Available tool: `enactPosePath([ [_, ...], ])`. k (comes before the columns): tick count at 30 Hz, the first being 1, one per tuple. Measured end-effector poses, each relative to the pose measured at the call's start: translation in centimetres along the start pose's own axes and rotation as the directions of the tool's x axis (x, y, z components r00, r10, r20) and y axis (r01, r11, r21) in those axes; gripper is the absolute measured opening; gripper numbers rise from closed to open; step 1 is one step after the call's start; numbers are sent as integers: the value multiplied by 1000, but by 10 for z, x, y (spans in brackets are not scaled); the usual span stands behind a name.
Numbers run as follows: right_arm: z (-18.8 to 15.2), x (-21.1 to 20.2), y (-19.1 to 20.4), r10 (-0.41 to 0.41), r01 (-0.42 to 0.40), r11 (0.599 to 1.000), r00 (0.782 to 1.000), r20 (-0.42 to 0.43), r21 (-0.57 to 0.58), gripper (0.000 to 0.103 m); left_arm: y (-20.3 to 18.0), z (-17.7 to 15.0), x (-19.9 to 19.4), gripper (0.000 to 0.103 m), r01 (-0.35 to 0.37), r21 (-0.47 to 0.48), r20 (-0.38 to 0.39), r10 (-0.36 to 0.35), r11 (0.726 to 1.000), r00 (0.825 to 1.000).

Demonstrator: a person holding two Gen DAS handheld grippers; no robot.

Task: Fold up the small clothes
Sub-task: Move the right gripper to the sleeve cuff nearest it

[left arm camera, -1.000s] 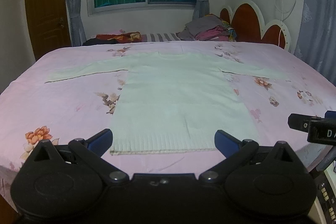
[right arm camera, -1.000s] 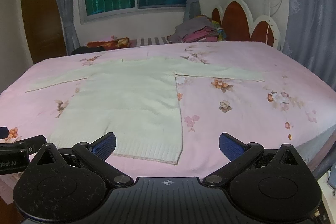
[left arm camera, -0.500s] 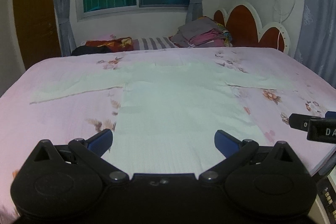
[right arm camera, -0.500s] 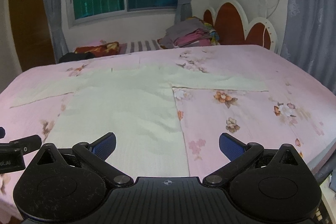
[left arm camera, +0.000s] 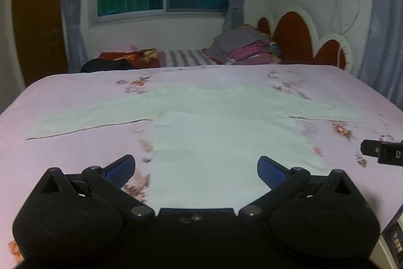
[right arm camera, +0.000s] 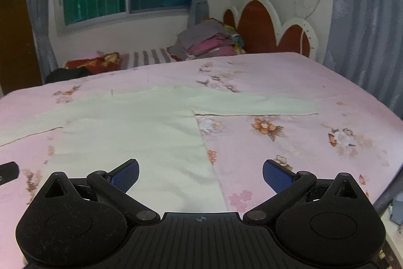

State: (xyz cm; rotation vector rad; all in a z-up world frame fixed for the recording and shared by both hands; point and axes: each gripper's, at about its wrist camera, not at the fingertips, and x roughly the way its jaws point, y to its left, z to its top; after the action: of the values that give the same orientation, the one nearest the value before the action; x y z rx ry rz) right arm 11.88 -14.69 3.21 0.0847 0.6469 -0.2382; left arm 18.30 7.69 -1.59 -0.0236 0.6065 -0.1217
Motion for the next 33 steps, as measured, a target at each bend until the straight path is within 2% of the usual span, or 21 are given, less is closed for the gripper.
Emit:
enactPosePath([
  [2, 3, 6, -7, -22, 22, 1000, 1000, 0, 5, 103, -6, -1, 9, 103, 8, 8, -2, -8, 1000, 1000],
  [5, 6, 15, -18, -54, 54, 999, 999, -4, 9, 103, -19, -3, 27, 103, -21, 71, -42, 24, 997, 999],
  [10, 14, 40, -43, -105, 105, 994, 994, 0, 2, 103, -32, 8, 47, 103, 73, 8, -63, -73, 997, 995],
  [13, 23, 63, -61, -123, 123, 992, 992, 12, 3, 103, -51, 20, 67, 103, 35, 55, -68, -32, 998, 997],
  [14, 27, 70, -67, -122, 122, 993, 992, 19, 6, 103, -57, 24, 74, 103, 50, 70, -73, -45, 996, 996],
  [16, 37, 86, -89, -92, 91, 995, 995, 40, 28, 103, -66, 31, 88, 103, 127, 64, -79, -122, 990, 989],
  [17, 43, 94, -102, -80, 78, 995, 996, 48, 56, 103, -72, 34, 96, 103, 130, 49, -86, -126, 990, 988],
  [20, 58, 126, -148, -62, 54, 988, 997, 52, 144, 103, -95, 43, 123, 103, 68, 69, -114, -60, 995, 992],
  [23, 70, 167, -190, -20, 29, 983, 999, -47, 179, 103, -117, 54, 147, 103, 57, 67, -140, -47, 996, 989],
  [26, 76, 197, -228, -69, 82, 976, 995, -73, 203, 103, -133, 61, 168, 103, 59, 54, -179, -48, 997, 983],
  [28, 78, 221, -260, -76, 111, 955, 988, -133, 275, 103, -143, 65, 178, 103, 48, 64, -181, -36, 997, 983],
  [29, 78, 235, -279, -40, 88, 941, 988, -148, 328, 102, -148, 67, 183, 103, 42, 69, -183, -29, 997, 983],
  [33, 79, 261, -320, -29, 81, 906, 991, -130, 415, 102, -158, 72, 200, 103, 27, 58, -196, -15, 998, 980],
])
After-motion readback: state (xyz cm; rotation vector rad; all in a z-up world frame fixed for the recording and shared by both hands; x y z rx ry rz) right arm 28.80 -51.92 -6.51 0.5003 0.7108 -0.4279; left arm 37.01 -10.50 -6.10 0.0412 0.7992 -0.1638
